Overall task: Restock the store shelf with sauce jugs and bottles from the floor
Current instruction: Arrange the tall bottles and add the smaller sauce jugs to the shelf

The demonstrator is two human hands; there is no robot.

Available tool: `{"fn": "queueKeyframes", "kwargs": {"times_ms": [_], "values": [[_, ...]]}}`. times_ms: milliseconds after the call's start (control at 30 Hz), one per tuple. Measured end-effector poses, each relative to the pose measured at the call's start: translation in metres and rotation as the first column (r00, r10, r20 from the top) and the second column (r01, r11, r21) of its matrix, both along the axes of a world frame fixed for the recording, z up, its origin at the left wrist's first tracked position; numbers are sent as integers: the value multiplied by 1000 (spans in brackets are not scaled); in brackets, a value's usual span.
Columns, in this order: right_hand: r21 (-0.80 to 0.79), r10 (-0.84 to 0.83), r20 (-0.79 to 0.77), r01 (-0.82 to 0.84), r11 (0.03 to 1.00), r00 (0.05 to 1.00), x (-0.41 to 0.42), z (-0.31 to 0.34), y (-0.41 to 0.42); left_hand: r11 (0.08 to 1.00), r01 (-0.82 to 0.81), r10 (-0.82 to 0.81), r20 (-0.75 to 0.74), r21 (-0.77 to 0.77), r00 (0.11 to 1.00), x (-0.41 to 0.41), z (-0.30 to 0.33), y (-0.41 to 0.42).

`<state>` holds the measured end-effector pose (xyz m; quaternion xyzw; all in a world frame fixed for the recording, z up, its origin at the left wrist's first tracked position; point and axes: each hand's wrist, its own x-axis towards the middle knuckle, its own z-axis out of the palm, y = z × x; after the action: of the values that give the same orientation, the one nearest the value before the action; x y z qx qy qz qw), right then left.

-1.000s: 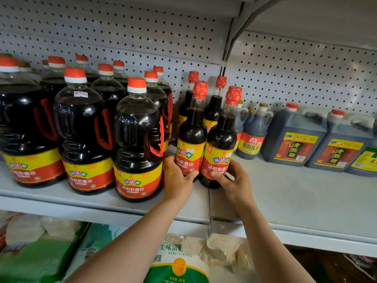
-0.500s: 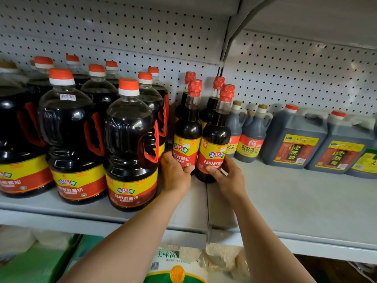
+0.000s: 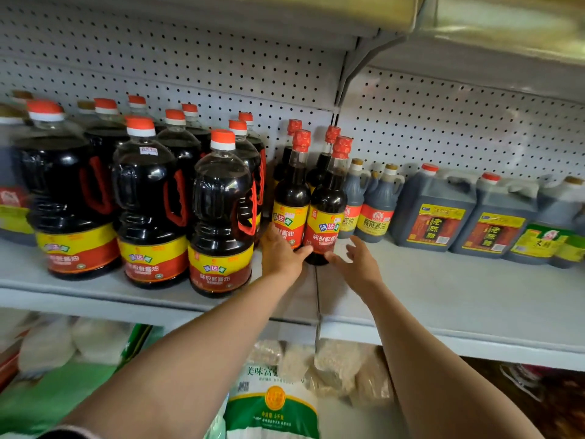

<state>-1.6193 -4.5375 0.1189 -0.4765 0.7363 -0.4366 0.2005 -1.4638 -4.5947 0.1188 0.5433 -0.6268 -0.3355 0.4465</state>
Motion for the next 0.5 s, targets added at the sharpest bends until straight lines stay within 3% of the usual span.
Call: {"fn": "queueKeyframes", "kwargs": {"times_ms": [133, 267, 500], "values": [[31, -13, -225, 20, 999, 974, -8, 7, 43, 995, 49, -46, 33, -89, 998, 1, 8, 38], [77, -58, -322, 87, 993, 945, -11, 9, 96, 983, 123, -109, 102, -139, 989, 5, 2, 90], [128, -153, -467, 237, 963, 871, -8, -1, 191, 877, 454, -393, 308, -160, 867, 8, -32, 149]]}}
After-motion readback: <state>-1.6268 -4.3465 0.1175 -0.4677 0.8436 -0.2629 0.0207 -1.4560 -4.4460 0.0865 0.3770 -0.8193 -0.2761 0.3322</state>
